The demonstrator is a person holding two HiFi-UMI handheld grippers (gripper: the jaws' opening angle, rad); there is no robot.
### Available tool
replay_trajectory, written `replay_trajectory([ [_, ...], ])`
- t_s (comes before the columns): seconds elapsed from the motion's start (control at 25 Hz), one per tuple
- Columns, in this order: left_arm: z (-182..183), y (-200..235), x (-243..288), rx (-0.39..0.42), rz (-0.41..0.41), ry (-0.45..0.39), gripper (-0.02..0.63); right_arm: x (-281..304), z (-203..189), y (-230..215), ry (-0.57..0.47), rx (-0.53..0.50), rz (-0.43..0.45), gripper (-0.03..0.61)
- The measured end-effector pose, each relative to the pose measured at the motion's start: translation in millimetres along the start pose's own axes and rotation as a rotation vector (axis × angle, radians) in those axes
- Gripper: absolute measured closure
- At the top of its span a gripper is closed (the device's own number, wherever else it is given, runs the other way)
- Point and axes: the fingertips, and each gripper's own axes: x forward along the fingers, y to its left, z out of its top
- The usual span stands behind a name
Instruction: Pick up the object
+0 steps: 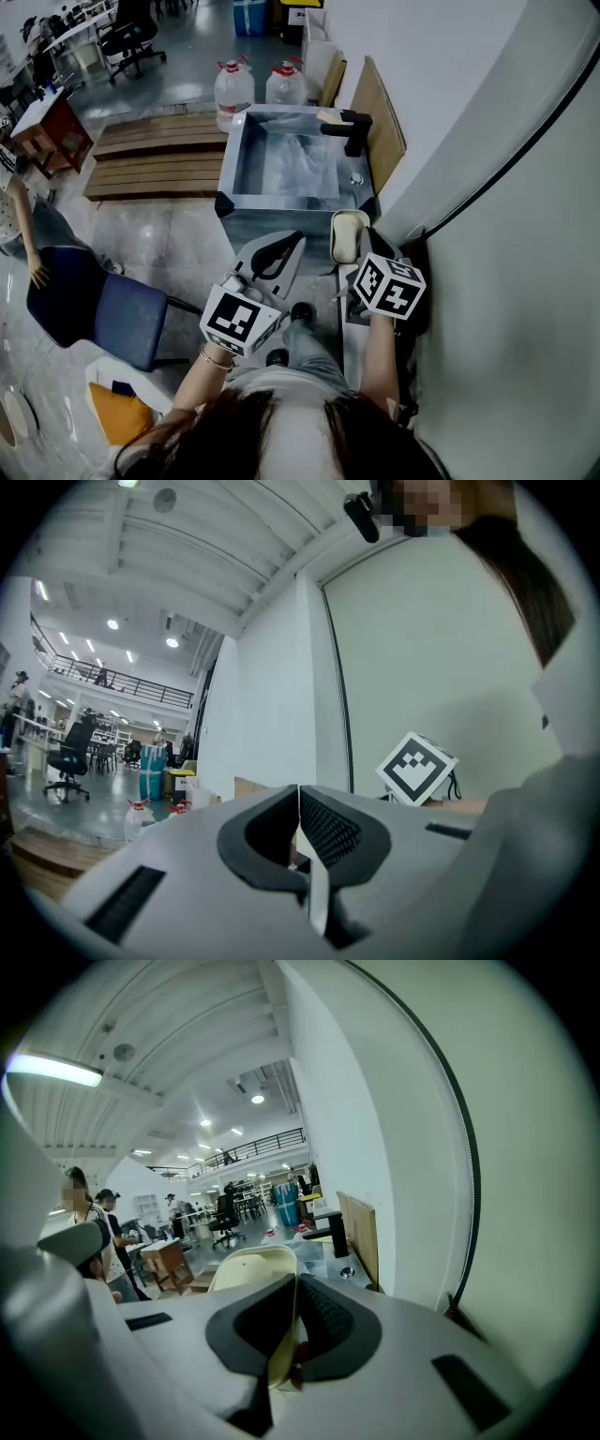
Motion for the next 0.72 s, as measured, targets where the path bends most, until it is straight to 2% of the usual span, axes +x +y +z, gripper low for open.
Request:
replay_trajectory([
  [0.72,0.3,-19.1,-34.3,0.031,0.034,-0.009,0.604,-71.7,2.6,34.3,-0.073,0.005,0.037,0.545],
])
